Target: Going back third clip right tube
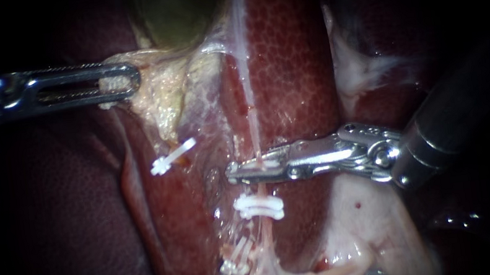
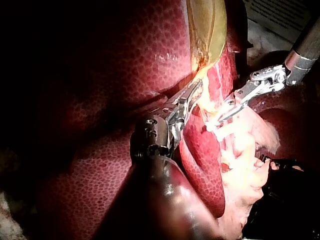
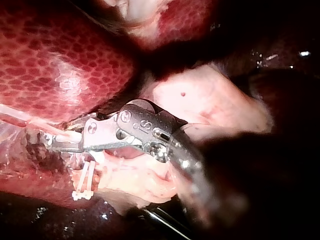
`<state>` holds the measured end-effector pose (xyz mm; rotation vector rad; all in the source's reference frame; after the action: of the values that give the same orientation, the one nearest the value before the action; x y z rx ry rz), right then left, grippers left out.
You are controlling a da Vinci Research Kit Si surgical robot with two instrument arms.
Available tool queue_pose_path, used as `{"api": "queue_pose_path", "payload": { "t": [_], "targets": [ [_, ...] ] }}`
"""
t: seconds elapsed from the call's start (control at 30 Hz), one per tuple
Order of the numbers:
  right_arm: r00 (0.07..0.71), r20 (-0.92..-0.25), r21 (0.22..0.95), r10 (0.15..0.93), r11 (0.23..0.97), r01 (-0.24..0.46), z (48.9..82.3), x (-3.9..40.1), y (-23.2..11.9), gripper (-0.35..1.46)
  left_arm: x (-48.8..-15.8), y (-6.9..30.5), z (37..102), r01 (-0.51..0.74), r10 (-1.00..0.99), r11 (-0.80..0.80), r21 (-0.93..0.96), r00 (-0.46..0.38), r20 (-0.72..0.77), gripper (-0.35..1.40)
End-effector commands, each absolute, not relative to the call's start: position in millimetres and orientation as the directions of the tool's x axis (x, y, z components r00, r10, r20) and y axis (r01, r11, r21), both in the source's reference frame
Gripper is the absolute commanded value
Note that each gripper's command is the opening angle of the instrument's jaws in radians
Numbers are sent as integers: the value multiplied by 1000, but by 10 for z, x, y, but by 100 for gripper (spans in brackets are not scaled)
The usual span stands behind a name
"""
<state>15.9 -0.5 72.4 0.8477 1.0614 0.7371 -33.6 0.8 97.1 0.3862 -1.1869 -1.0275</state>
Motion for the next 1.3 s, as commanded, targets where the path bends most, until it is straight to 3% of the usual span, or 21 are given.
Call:
{"api": "queue_pose_path", "payload": {
  "t": [0.03, 0.27, 0.3, 0.37, 0.4, 0.5, 0.93, 1.3],
  "targets": [
    [319, -432, 868, 844, 485, -108, 724, 159, -5, -35, -337, 8, 971, 451, -818, 518, 727, 14, 574, -35],
    [336, -427, 877, 840, 475, -72, 723, 162, -5, -35, -337, 8, 971, 452, -818, 518, 727, 14, 574, -35],
    [337, -426, 878, 839, 474, -70, 723, 163, -5, -17, -337, 8, 971, 451, -818, 518, 727, 14, 574, -35],
    [344, -517, 822, 784, 567, -57, 723, 166, -5, 32, -336, 8, 971, 451, -818, 518, 727, 14, 574, -35],
    [345, -540, 805, 767, 591, -53, 723, 167, -4, 46, -336, 8, 971, 451, -818, 518, 727, 14, 574, -35],
    [335, -612, 739, 716, 669, -78, 724, 170, -2, 60, -335, 8, 971, 451, -818, 518, 727, 14, 574, -35],
    [351, -696, 666, 626, 746, -10, 711, 141, -2, 60, -334, 8, 971, 451, -818, 518, 727, 14, 574, -35],
    [353, -708, 658, 612, 752, 16, 680, 119, 7, 60, -335, 7, 971, 451, -818, 518, 726, 14, 575, -35]
  ]
}}
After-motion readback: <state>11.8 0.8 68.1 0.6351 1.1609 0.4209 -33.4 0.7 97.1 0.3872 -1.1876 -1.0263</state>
